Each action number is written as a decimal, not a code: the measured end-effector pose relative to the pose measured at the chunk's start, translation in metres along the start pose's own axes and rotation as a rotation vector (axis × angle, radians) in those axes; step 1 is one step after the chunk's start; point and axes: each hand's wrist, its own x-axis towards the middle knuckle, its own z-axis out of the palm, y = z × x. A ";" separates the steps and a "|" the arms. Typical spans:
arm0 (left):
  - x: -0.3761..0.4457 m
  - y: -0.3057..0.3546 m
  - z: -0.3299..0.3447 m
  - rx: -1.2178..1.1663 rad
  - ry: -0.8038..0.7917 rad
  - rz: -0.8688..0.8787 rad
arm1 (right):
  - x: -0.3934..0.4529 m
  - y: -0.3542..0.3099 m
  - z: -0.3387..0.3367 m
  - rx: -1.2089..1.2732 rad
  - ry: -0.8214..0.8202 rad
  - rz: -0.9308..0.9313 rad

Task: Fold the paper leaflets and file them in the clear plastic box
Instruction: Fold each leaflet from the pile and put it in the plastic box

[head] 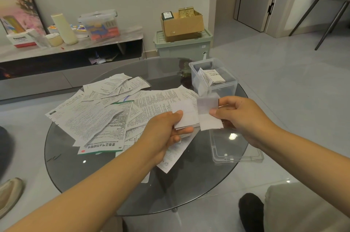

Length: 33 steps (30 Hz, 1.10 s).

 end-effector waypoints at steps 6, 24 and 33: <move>-0.001 0.000 -0.001 0.022 0.024 -0.017 | 0.002 0.001 -0.002 0.098 -0.067 0.043; -0.003 0.002 -0.002 0.084 0.026 0.013 | -0.004 -0.002 0.000 -0.018 -0.153 -0.078; -0.004 -0.001 0.002 0.143 -0.099 0.063 | -0.001 0.006 0.005 -0.203 -0.051 -0.212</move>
